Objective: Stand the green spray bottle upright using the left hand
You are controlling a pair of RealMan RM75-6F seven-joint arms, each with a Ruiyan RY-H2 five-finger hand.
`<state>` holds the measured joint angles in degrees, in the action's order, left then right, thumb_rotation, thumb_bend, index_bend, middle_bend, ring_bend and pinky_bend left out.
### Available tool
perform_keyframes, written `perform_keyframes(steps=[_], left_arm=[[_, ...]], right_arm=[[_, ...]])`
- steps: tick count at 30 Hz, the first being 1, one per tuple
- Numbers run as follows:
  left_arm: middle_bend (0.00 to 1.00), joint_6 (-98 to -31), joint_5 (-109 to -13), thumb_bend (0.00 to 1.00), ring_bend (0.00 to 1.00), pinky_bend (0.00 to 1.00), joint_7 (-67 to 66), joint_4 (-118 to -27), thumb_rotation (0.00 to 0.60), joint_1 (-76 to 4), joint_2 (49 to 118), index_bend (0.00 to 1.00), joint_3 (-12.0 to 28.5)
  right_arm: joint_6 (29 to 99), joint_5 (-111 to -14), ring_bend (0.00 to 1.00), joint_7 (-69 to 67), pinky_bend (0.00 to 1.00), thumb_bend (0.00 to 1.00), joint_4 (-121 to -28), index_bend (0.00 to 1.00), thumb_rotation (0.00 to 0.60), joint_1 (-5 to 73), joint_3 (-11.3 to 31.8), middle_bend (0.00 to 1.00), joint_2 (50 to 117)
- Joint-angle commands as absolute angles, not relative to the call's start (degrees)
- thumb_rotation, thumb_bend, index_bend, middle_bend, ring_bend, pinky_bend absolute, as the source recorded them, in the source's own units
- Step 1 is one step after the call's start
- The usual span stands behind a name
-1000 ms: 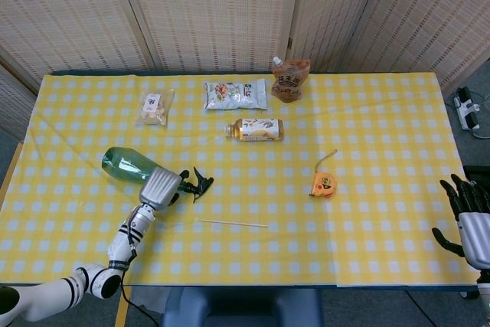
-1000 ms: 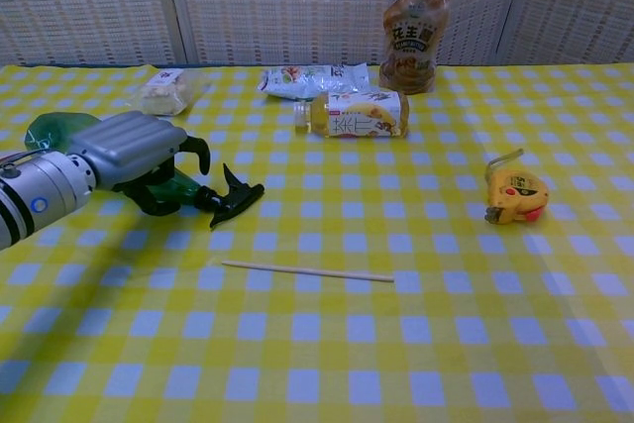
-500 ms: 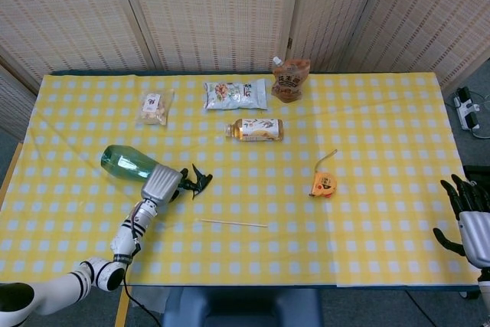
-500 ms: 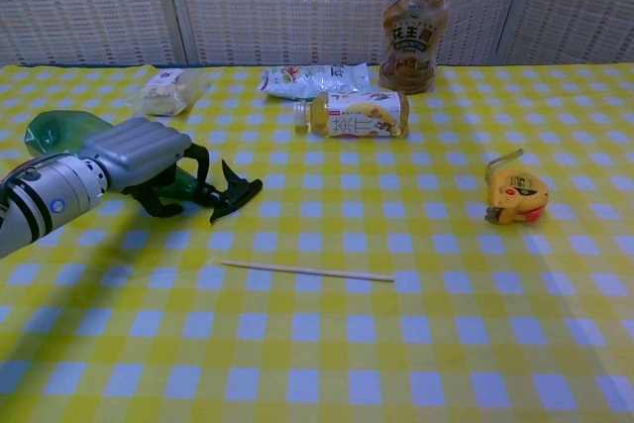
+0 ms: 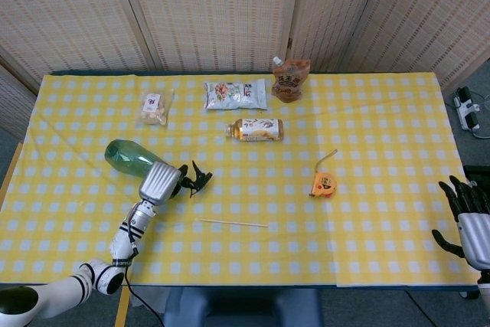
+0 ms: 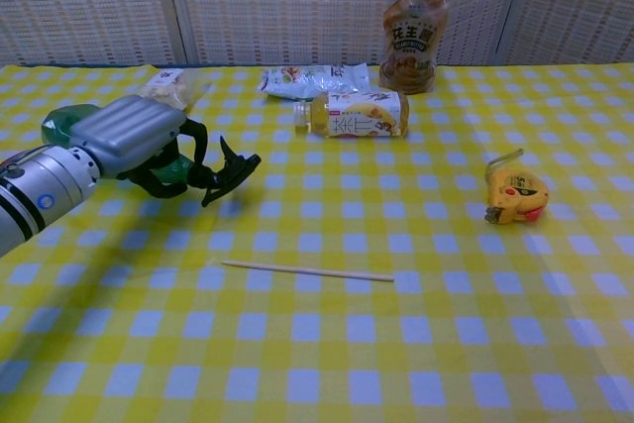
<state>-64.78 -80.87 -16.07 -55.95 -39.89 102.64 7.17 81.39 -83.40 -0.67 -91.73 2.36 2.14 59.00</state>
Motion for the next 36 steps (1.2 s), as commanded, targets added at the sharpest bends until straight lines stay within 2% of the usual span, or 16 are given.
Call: perform_keyframes(steps=[1, 12, 18, 24, 36], left_arm=[[1.0, -67.47, -82.07, 0.4, 1.0, 1.0, -14.98, -57.35, 0.6, -39.14, 101.92, 0.74, 7.43], [1.0, -76.32, -81.47, 0.43, 1.0, 1.0, -11.07, -65.93, 0.6, -36.59, 96.37, 0.75, 12.69], [1.0, -77.8, -79.73, 0.45, 1.0, 1.0, -6.96, -76.9, 0.6, -34.4, 89.54, 0.75, 15.11], [1.0, -76.82, -77.65, 0.48, 1.0, 1.0, -3.68, -87.18, 0.6, -31.55, 83.44, 0.76, 14.68], [1.0, -70.42, -63.69, 0.49, 1.0, 1.0, -6.85, -109.77, 0.6, -29.23, 70.42, 0.76, 17.43]], right_arm=[[81.62, -83.67, 0.0, -0.81, 0.0, 0.31, -91.83, 0.0, 0.6, 2.27, 2.04, 0.0, 58.94], [83.07, -85.22, 0.0, -1.52, 0.0, 0.31, -92.29, 0.0, 0.6, 1.72, 1.59, 0.0, 58.6], [85.2, -86.24, 0.0, -1.98, 0.0, 0.31, -92.62, 0.0, 0.6, 0.89, 1.55, 0.0, 58.53], [86.83, -87.85, 0.0, -2.45, 0.0, 0.31, -92.71, 0.0, 0.6, 0.33, 1.24, 0.0, 58.61], [85.85, -88.42, 0.0, -1.62, 0.0, 0.31, -92.8, 0.0, 0.6, 0.85, 0.94, 0.0, 58.99]])
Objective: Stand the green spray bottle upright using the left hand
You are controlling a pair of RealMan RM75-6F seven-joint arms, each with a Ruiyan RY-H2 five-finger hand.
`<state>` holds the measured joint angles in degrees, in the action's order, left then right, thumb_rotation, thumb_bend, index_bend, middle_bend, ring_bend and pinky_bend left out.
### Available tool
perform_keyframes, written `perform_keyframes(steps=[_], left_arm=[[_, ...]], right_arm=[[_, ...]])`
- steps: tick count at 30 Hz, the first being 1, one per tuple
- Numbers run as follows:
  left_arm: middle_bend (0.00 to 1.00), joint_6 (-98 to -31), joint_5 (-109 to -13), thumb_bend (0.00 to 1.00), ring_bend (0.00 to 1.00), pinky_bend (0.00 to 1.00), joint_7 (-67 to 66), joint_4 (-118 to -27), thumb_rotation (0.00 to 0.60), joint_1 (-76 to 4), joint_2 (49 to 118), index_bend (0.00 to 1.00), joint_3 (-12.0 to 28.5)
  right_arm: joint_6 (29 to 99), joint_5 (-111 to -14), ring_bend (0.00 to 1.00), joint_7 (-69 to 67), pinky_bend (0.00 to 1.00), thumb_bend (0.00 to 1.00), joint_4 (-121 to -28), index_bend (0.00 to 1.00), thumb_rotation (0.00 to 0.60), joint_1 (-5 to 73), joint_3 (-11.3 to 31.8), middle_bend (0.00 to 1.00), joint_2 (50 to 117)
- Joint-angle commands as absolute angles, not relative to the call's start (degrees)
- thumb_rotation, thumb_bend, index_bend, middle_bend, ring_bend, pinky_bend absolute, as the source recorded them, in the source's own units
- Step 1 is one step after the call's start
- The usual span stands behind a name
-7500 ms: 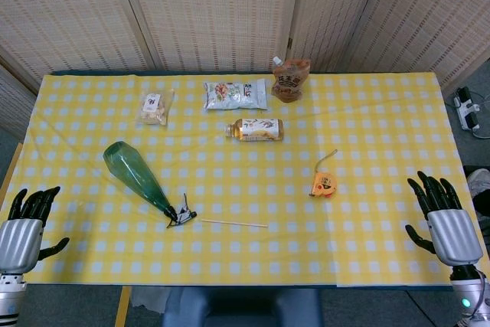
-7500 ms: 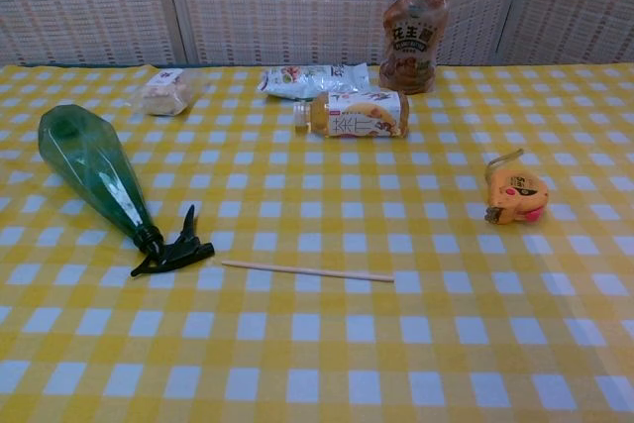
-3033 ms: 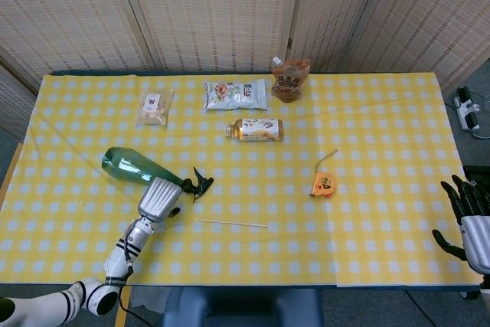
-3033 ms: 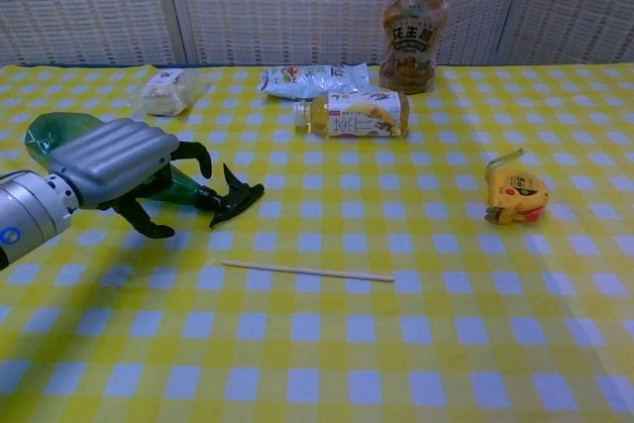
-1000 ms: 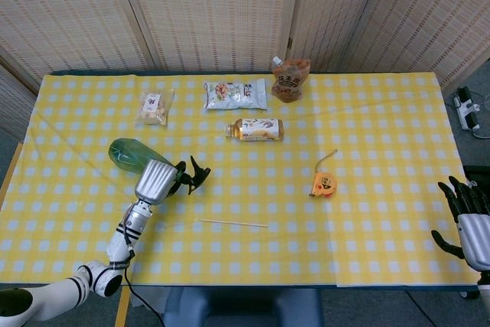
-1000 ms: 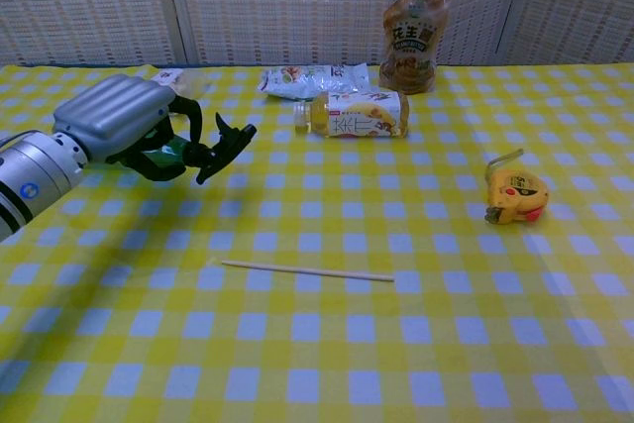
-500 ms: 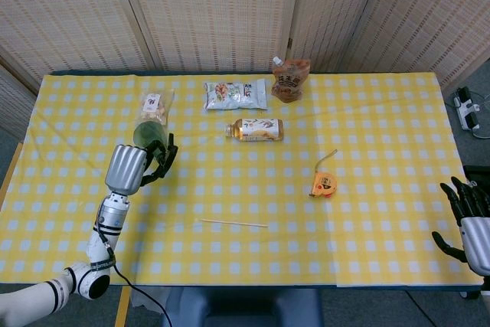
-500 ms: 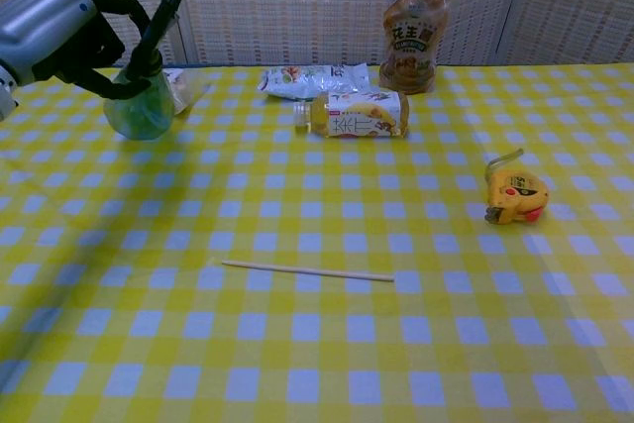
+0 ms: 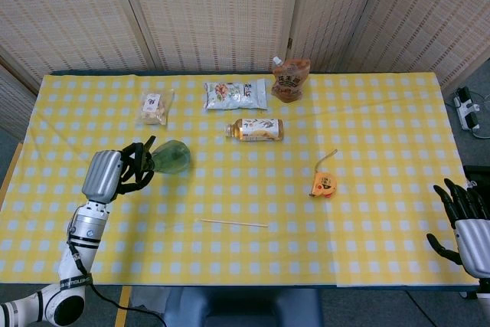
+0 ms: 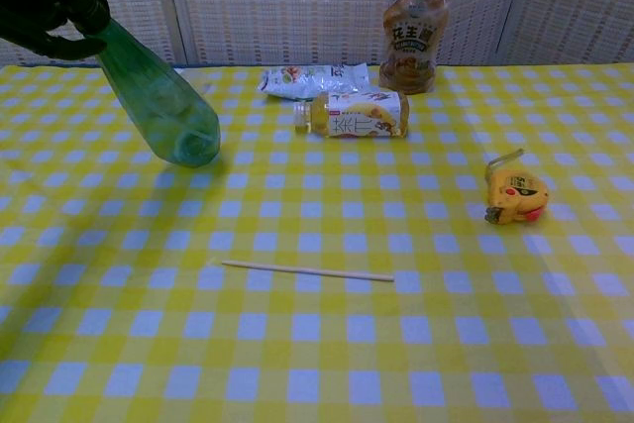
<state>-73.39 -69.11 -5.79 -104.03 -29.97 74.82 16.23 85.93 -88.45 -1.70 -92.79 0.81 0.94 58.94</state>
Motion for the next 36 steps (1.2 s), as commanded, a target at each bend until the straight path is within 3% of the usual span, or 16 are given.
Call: perform_keyframes(steps=[1, 10, 21, 36], left_arm=[[1.0, -69.44, -62.1, 0.49, 1.0, 1.0, -6.66, -111.18, 0.6, -29.26, 69.35, 0.76, 17.71], [1.0, -63.87, -48.39, 0.52, 1.0, 1.0, -9.36, -118.23, 0.6, -31.49, 60.52, 0.77, 20.19], [1.0, -61.96, -40.24, 0.53, 1.0, 1.0, -8.06, -119.44, 0.6, -34.71, 56.45, 0.77, 23.13], [1.0, -58.12, -35.17, 0.54, 1.0, 1.0, -7.81, -117.03, 0.6, -37.78, 55.05, 0.77, 21.25]], right_arm=[[85.81, -88.43, 0.0, -1.57, 0.0, 0.31, -92.8, 0.0, 0.6, 0.86, 0.92, 0.0, 59.0], [85.6, -88.3, 0.0, -1.39, 0.0, 0.31, -92.78, 0.0, 0.6, 0.96, 0.95, 0.0, 59.08], [85.36, -88.06, 0.0, -1.24, 0.0, 0.31, -92.78, 0.0, 0.6, 1.06, 1.0, 0.0, 59.16], [85.59, -88.15, 0.0, -1.21, 0.0, 0.31, -92.75, 0.0, 0.6, 0.97, 0.99, 0.0, 59.15]])
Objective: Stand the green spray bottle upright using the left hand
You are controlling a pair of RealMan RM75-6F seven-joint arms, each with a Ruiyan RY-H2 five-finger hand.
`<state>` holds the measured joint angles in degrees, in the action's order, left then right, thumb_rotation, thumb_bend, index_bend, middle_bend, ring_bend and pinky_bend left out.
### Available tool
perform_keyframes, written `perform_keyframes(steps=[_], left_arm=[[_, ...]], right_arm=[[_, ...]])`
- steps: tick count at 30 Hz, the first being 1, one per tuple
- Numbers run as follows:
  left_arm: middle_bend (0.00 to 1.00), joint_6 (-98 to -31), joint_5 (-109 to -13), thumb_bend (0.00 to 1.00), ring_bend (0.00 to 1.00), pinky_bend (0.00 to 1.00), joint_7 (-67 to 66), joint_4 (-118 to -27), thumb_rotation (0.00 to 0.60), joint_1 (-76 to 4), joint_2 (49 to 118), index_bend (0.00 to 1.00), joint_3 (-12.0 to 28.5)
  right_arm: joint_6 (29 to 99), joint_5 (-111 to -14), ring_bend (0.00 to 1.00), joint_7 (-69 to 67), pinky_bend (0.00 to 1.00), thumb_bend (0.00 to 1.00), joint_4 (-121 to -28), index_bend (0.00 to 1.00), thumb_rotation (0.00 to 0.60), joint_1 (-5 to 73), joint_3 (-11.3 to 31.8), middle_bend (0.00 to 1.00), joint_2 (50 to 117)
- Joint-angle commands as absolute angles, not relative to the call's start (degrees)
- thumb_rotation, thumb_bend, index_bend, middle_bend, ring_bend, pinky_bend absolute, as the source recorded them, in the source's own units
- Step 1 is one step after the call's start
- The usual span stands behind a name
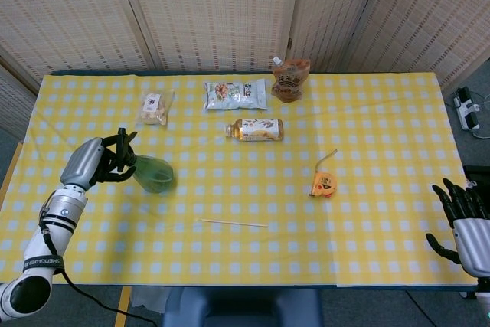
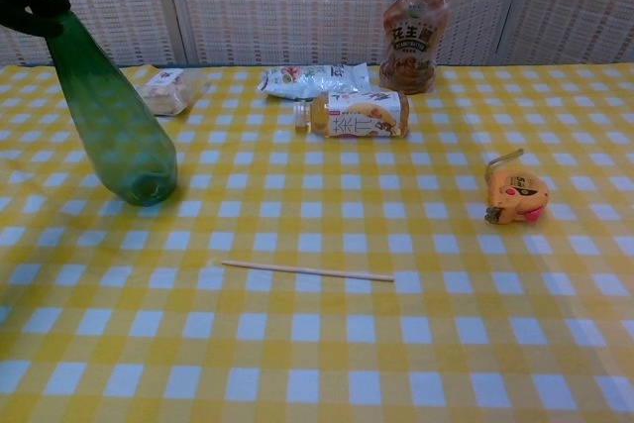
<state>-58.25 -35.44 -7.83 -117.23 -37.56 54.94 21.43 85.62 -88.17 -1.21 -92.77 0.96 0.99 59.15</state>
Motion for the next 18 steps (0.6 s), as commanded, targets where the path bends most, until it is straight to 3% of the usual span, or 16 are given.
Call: perform_keyframes(steps=[1, 5, 8, 18], left_arm=[[1.0, -58.0, -34.96, 0.54, 1.0, 1.0, -7.73, -116.82, 0.6, -37.98, 55.14, 0.77, 21.1], [1.0, -57.66, -34.92, 0.54, 1.0, 1.0, -7.28, -116.24, 0.6, -38.49, 55.54, 0.73, 20.7], [1.0, -57.56, -35.32, 0.54, 1.0, 1.0, -6.74, -115.86, 0.6, -38.72, 55.86, 0.64, 20.52], [1.0, -57.92, -36.38, 0.25, 1.0, 1.0, -5.02, -115.16, 0.6, -38.99, 56.13, 0.36, 20.23]], right_arm=[[85.54, -88.14, 0.0, -1.22, 0.0, 0.31, -92.76, 0.0, 0.6, 0.99, 0.98, 0.0, 59.14], [85.55, -88.13, 0.0, -1.23, 0.0, 0.31, -92.75, 0.0, 0.6, 1.0, 1.0, 0.0, 59.12], [85.54, -88.08, 0.0, -1.26, 0.0, 0.31, -92.76, 0.0, 0.6, 0.99, 1.02, 0.0, 59.1], [85.76, -88.22, 0.0, -1.37, 0.0, 0.31, -92.76, 0.0, 0.6, 0.91, 0.99, 0.0, 59.01]])
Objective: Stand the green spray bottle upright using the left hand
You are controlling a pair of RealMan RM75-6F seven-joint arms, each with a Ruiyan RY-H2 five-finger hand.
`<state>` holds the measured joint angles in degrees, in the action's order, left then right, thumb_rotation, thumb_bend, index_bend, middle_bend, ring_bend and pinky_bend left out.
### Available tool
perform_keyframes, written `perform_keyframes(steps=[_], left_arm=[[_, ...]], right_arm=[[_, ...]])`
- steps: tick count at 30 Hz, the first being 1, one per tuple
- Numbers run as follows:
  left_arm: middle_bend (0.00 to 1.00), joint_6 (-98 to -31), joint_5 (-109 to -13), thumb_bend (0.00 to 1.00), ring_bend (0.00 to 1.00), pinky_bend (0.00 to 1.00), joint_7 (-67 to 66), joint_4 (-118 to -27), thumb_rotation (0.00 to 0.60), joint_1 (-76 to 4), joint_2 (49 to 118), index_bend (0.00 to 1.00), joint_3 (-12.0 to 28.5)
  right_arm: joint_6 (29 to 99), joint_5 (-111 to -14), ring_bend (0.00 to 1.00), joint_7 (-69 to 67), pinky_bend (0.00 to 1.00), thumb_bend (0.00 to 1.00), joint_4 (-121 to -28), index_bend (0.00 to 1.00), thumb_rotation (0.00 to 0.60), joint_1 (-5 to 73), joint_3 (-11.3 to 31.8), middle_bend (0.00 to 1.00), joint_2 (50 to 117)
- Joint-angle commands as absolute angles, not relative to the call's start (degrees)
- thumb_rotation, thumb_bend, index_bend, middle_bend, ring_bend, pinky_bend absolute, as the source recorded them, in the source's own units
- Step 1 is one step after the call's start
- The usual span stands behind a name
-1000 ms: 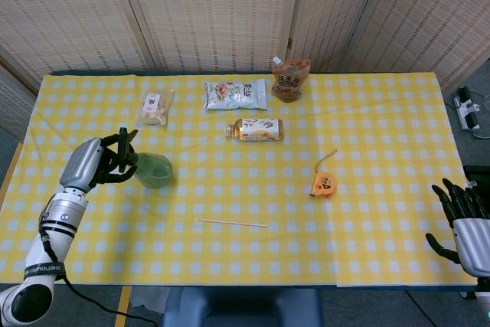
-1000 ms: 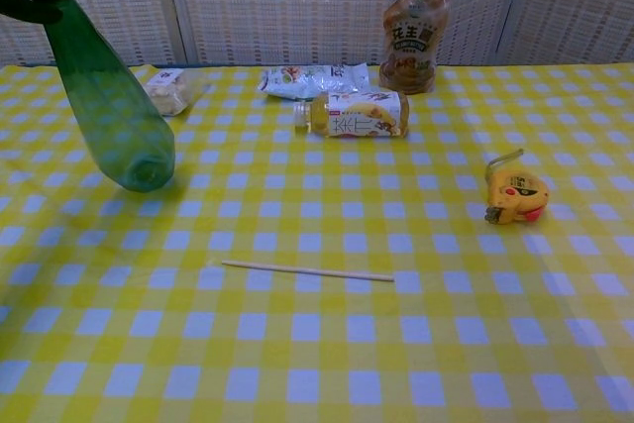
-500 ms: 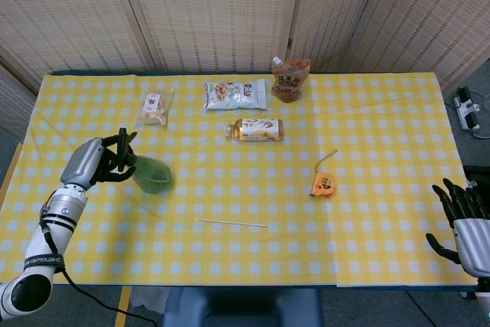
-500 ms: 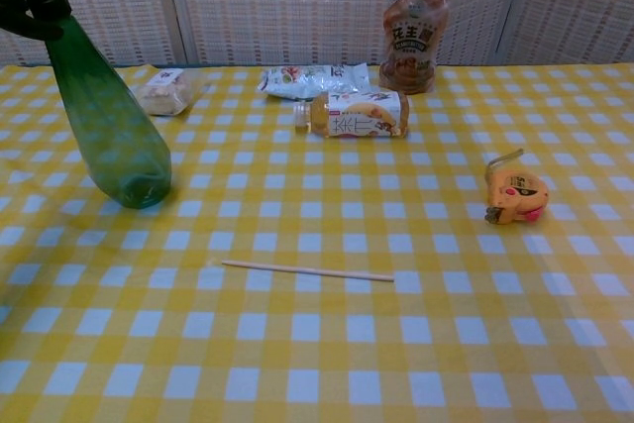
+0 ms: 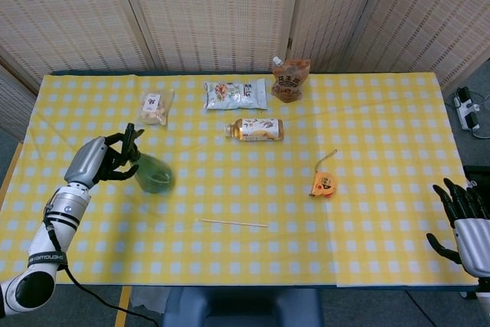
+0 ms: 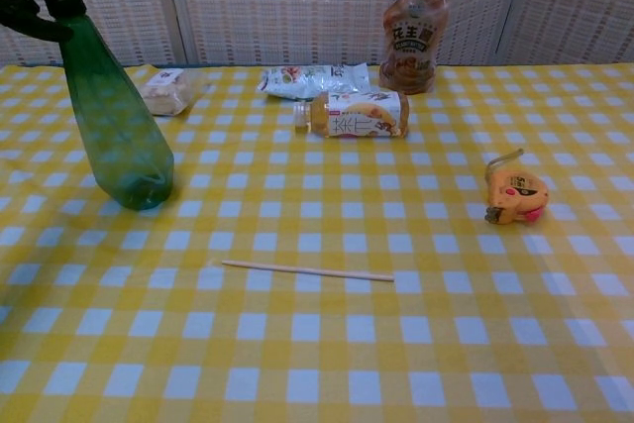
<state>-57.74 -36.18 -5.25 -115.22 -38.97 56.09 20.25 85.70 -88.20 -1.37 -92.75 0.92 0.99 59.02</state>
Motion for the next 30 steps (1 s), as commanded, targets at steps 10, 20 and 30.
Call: perform_keyframes(steps=[10, 20, 30], left_arm=[[1.0, -58.48, -37.09, 0.19, 1.0, 1.0, -4.18, -115.25, 0.6, -38.91, 55.71, 0.28, 19.9], [1.0, -62.11, -42.1, 0.19, 1.0, 1.0, -4.25, -113.07, 0.6, -36.56, 55.26, 0.2, 18.08], [1.0, -73.93, -63.56, 0.19, 0.99, 1.0, 2.09, -104.49, 0.6, -27.59, 57.14, 0.24, 12.94]], right_arm=[[85.94, -88.34, 0.0, -1.3, 0.0, 0.31, -92.85, 0.0, 0.6, 0.8, 0.93, 0.0, 58.95], [86.27, -88.74, 0.0, -1.06, 0.0, 0.31, -93.0, 0.0, 0.6, 0.64, 0.78, 0.0, 58.89], [86.54, -89.02, 0.0, -0.77, 0.0, 0.31, -93.11, 0.0, 0.6, 0.54, 0.7, 0.0, 59.02]])
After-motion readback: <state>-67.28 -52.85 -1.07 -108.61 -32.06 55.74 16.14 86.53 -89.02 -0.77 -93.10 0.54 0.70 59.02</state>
